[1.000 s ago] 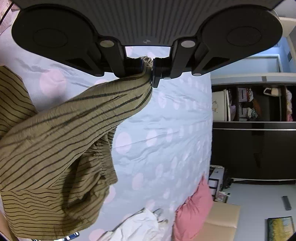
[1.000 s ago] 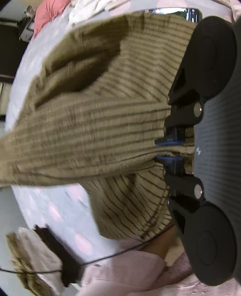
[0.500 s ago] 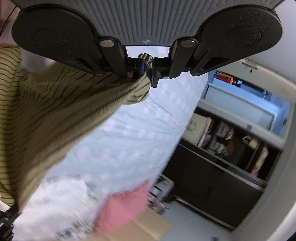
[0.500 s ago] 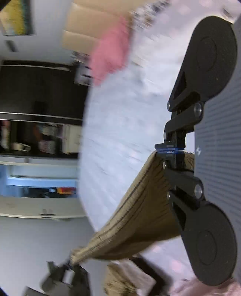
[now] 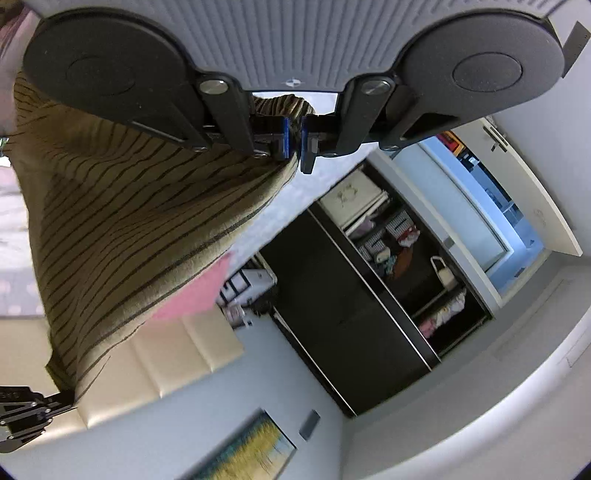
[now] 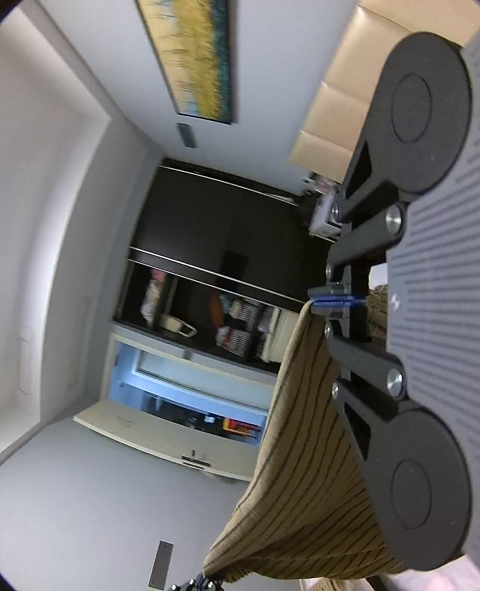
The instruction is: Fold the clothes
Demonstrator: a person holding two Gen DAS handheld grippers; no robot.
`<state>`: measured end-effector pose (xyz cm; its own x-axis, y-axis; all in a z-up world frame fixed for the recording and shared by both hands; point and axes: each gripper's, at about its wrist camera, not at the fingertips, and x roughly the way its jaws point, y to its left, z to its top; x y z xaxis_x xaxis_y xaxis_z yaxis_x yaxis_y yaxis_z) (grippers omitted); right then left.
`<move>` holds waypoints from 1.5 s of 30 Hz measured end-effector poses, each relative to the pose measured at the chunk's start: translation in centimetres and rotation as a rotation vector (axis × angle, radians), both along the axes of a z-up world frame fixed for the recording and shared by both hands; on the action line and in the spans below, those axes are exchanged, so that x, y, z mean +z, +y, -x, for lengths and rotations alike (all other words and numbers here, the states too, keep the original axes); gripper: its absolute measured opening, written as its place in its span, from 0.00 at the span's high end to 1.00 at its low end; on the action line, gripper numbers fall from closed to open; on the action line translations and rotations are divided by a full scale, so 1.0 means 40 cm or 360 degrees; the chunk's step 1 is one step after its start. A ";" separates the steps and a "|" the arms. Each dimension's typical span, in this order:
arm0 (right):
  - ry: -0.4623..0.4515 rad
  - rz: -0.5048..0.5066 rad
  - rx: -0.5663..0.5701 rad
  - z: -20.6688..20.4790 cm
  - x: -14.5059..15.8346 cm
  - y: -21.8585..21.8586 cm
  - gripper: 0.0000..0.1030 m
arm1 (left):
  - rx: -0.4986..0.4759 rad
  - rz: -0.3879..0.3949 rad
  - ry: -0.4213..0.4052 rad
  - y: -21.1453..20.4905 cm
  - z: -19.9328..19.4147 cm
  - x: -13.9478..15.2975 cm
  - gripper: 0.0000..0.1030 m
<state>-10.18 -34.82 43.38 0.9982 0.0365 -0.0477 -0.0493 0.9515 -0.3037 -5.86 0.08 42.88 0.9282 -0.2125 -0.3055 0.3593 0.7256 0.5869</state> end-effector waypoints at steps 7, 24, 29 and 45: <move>-0.0095 0.0087 -0.0095 -0.118 0.068 0.023 0.99 | 0.0032 0.0088 0.0142 -0.011 -0.091 0.026 0.96; -0.0462 -0.0003 -0.0296 -0.554 0.125 0.055 0.99 | 0.0237 0.0384 -0.0183 -0.034 -0.358 0.063 0.96; -0.0465 0.0006 -0.0171 -0.488 0.161 0.035 0.99 | 0.0154 0.0394 -0.0178 -0.002 -0.318 0.085 0.96; 0.0541 0.0092 0.0304 -0.323 -0.439 0.022 0.99 | -0.0007 -0.0005 0.0729 0.094 -0.117 -0.499 0.96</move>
